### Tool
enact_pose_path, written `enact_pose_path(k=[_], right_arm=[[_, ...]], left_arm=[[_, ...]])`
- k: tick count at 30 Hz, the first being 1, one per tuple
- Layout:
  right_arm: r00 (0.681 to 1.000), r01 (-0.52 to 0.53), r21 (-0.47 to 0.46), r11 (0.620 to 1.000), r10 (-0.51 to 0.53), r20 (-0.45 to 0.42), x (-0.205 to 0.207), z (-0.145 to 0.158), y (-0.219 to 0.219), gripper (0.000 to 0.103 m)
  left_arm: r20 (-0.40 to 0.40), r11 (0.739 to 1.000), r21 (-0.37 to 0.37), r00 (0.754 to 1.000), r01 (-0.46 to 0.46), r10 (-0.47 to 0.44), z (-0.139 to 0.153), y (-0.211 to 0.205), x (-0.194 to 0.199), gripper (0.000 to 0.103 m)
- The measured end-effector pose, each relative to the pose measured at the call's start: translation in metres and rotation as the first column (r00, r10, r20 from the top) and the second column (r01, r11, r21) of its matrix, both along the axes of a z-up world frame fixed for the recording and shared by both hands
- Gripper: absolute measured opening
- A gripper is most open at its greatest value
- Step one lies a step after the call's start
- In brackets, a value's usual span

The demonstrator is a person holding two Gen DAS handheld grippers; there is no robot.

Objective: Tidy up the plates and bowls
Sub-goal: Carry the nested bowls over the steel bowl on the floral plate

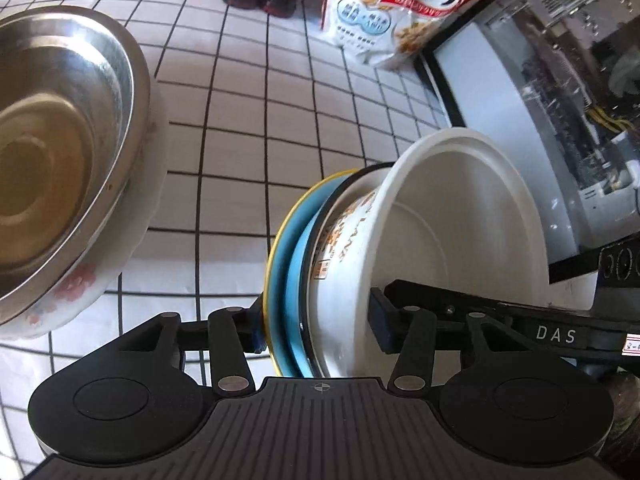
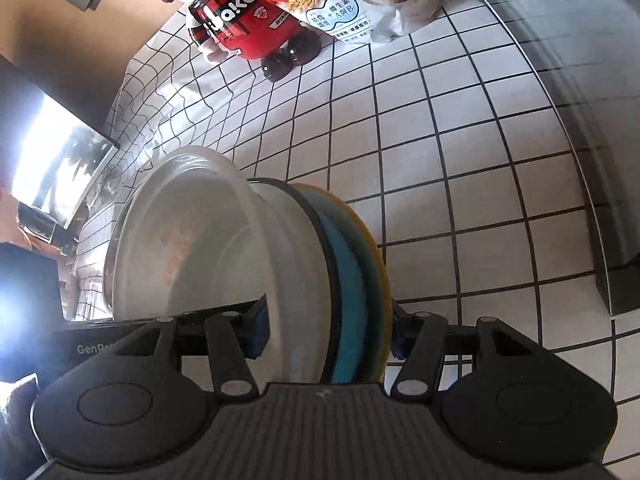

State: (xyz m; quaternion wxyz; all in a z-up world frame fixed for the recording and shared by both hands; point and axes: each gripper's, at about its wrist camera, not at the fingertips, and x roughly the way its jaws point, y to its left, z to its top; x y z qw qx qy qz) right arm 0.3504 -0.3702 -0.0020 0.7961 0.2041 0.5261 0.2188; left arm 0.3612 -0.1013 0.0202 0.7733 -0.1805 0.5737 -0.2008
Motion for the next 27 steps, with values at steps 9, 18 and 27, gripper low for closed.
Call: enact_pose_path(k=[9,18,27], right_arm=[[1.0,-0.012,0.001,1.0,0.012,-0.026,-0.001,-0.002,0.0,0.055],[0.998,0.028,0.03,0.999,-0.026,-0.062,0.0,-0.006,-0.001,0.054],[1.0,0.025,0.022,0.999,-0.024,-0.018,-0.002,0.02,0.012,0.054]], left_arm=[[-0.084,0.999,0.035,0.996,-0.01,0.013,-0.002,-0.005,0.003,0.056],[-0.081,0.996,0.09,0.996,-0.015,0.022,0.005,-0.012,0.001,0.054],[-0.044,0.996,0.084,0.999,-0.008,0.012,0.026,-0.002,-0.001,0.054]])
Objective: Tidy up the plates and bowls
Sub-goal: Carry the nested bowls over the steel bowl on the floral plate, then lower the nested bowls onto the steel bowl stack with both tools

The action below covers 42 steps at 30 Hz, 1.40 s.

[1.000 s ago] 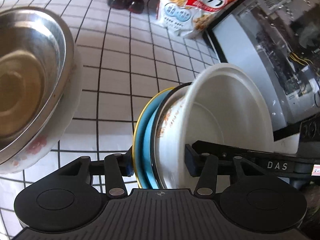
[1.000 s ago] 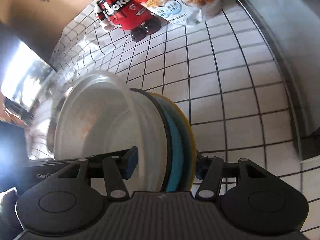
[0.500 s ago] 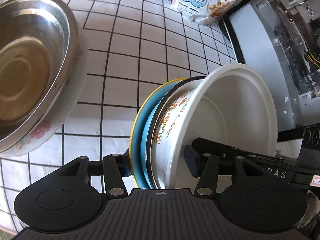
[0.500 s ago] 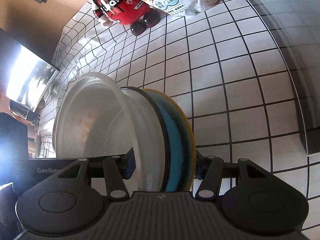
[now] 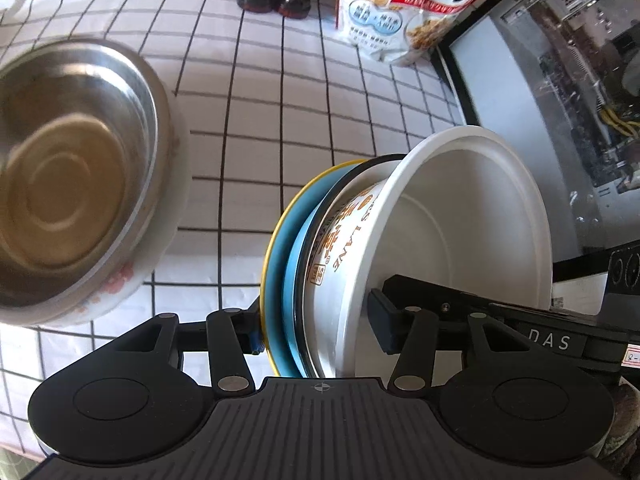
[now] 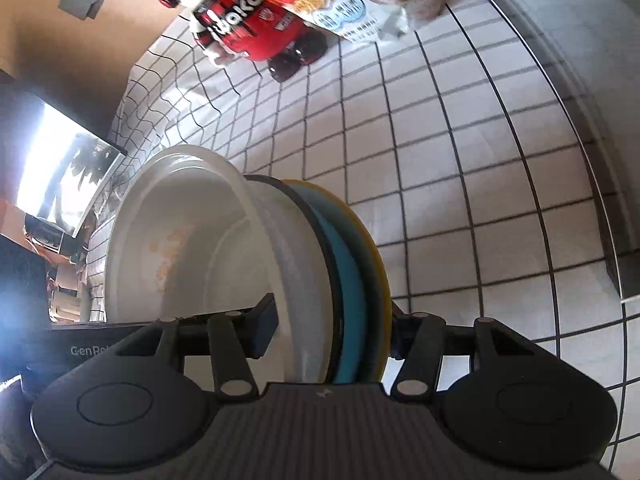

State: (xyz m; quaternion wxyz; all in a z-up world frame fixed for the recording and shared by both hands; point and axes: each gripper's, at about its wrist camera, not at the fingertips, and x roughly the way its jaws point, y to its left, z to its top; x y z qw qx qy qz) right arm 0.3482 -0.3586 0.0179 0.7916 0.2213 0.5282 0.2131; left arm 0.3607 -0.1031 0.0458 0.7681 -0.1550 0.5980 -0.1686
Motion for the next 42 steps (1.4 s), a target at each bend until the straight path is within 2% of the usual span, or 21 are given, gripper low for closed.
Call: enact_pose_path(k=[5,10,14,20,25,29,35,38,42], right_arm=[[0.998,-0.036,-0.035,0.999,0.038,0.047,-0.002,0.031,0.019,0.054],[0.994,-0.069,-0.046,0.997,0.072,0.084,0.007,0.064,0.039,0.055],[0.984,-0.113,-0.077,0.991,0.122,0.13,0.016,0.091,0.068,0.055],[0.964,-0.211,-0.075,0.975,0.22,0.152,0.037,0.108,0.127,0.055],[0.95,-0.283,-0.059,0.957,0.288,0.118,0.055,0.098,0.176,0.055],[0.945,-0.322,-0.056,0.945,0.325,0.048,0.067,0.076,0.206,0.055],[0.942,-0.33,-0.06,0.942,0.325,-0.083,0.076,0.035,0.22,0.055],[0.941,-0.327,-0.071,0.942,0.317,-0.122,0.077,0.02,0.223,0.056],[0.939,-0.332,-0.092,0.939,0.321,-0.121,0.076,0.016,0.225,0.056]], left_arm=[[0.03,1.0,-0.007,0.999,0.014,-0.014,0.028,0.013,0.006,0.054],[0.104,1.0,0.005,0.994,0.026,-0.027,0.064,0.032,0.011,0.054],[0.123,0.999,-0.032,0.992,-0.004,0.008,0.084,0.063,0.016,0.053],[0.152,0.998,-0.007,0.986,-0.067,0.068,0.105,0.117,0.02,0.053],[0.134,0.99,0.019,0.981,-0.142,0.138,0.1,0.161,0.026,0.053],[0.073,0.982,0.016,0.98,-0.187,0.185,0.074,0.187,0.031,0.053],[-0.037,0.98,0.006,0.979,-0.199,0.199,0.027,0.203,0.041,0.053],[-0.057,0.984,0.011,0.982,-0.18,0.18,0.015,0.203,0.042,0.053],[-0.049,0.983,-0.007,0.982,-0.181,0.18,0.01,0.205,0.045,0.053]])
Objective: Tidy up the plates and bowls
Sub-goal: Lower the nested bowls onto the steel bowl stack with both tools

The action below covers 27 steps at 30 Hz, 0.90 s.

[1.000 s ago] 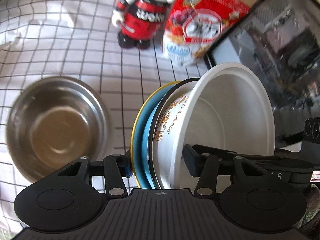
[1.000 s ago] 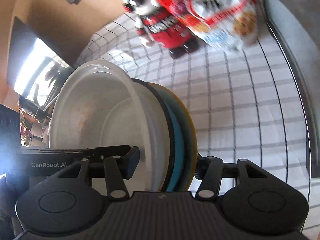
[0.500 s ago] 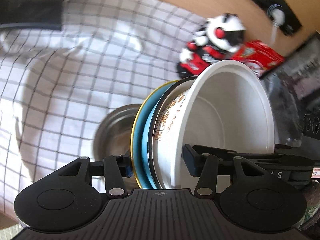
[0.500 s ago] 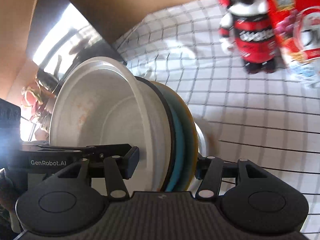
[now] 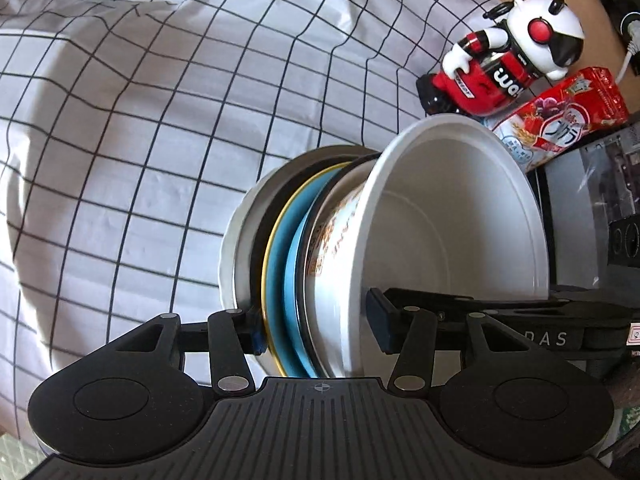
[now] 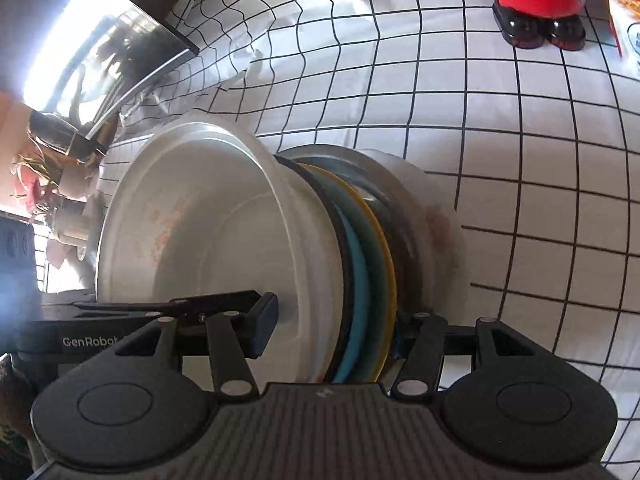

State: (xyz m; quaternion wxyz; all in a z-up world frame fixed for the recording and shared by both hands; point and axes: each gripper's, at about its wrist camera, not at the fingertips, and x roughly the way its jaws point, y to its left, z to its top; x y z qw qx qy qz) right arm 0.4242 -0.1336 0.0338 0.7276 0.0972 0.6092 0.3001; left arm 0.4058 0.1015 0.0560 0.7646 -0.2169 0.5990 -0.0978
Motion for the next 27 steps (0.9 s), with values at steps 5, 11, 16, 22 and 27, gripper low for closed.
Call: enact_pose_path(k=[5,11,16,22,27], right_arm=[[1.0,-0.016,-0.003,1.0,0.016,-0.01,0.008,-0.005,0.006,0.056],[0.999,-0.05,-0.012,0.999,0.05,-0.019,0.011,-0.005,0.009,0.055],[0.998,-0.064,-0.021,0.998,0.064,-0.015,0.01,-0.001,0.006,0.053],[0.999,-0.033,-0.013,0.999,0.033,-0.013,0.013,0.003,-0.007,0.051],[0.999,-0.039,-0.024,0.999,0.04,0.013,0.007,0.007,-0.006,0.05]], left_arm=[[0.022,1.0,-0.011,1.0,0.003,-0.003,-0.002,0.007,0.004,0.05],[-0.001,0.997,-0.075,1.0,-0.015,0.015,-0.007,0.018,0.008,0.045],[-0.016,0.996,-0.084,1.0,-0.001,0.0,-0.009,0.019,0.009,0.045],[-0.023,0.998,-0.058,1.0,0.004,-0.006,-0.012,0.019,0.012,0.037],[-0.018,0.999,-0.032,0.999,0.035,-0.036,-0.011,0.014,0.014,0.039]])
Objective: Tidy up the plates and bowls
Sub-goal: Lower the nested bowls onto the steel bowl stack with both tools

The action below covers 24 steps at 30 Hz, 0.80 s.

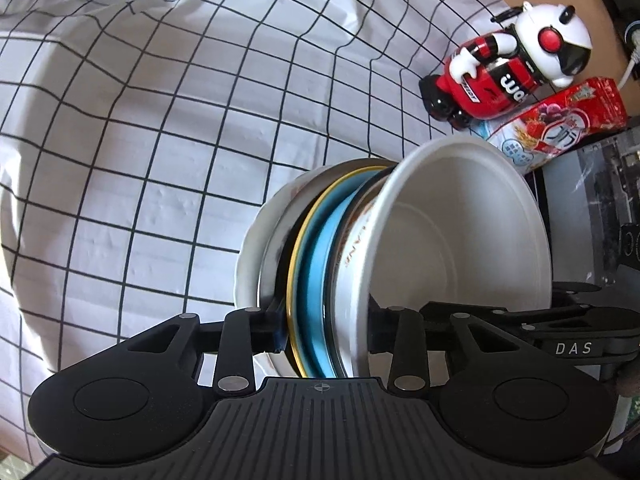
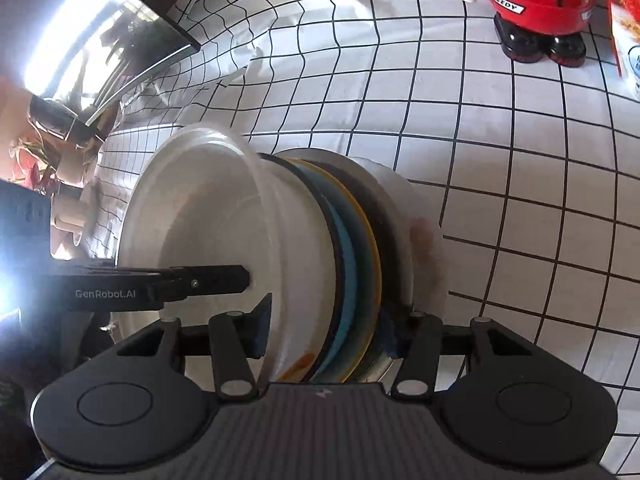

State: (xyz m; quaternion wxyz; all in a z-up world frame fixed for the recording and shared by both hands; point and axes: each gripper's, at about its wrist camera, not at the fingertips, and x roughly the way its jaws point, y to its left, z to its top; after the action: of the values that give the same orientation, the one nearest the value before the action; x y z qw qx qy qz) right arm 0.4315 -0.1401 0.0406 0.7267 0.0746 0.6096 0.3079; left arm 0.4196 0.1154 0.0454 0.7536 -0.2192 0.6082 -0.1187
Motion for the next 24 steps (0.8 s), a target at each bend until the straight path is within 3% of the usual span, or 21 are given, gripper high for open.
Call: enact_pose_path(k=[13,20,24], right_arm=[[1.0,0.011,0.004,1.0,-0.011,0.015,-0.006,0.009,-0.006,0.05],[1.0,0.024,0.013,1.0,-0.024,0.016,-0.004,0.008,-0.008,0.049],[0.999,0.019,0.007,1.0,-0.02,0.027,-0.005,0.008,-0.007,0.049]], left_arm=[[0.034,0.999,0.033,0.999,0.026,-0.027,-0.002,-0.006,0.002,0.043],[0.061,0.987,0.132,0.993,0.095,-0.103,0.012,-0.018,-0.002,0.039],[0.068,0.985,0.142,0.992,0.094,-0.104,0.015,-0.015,-0.004,0.037]])
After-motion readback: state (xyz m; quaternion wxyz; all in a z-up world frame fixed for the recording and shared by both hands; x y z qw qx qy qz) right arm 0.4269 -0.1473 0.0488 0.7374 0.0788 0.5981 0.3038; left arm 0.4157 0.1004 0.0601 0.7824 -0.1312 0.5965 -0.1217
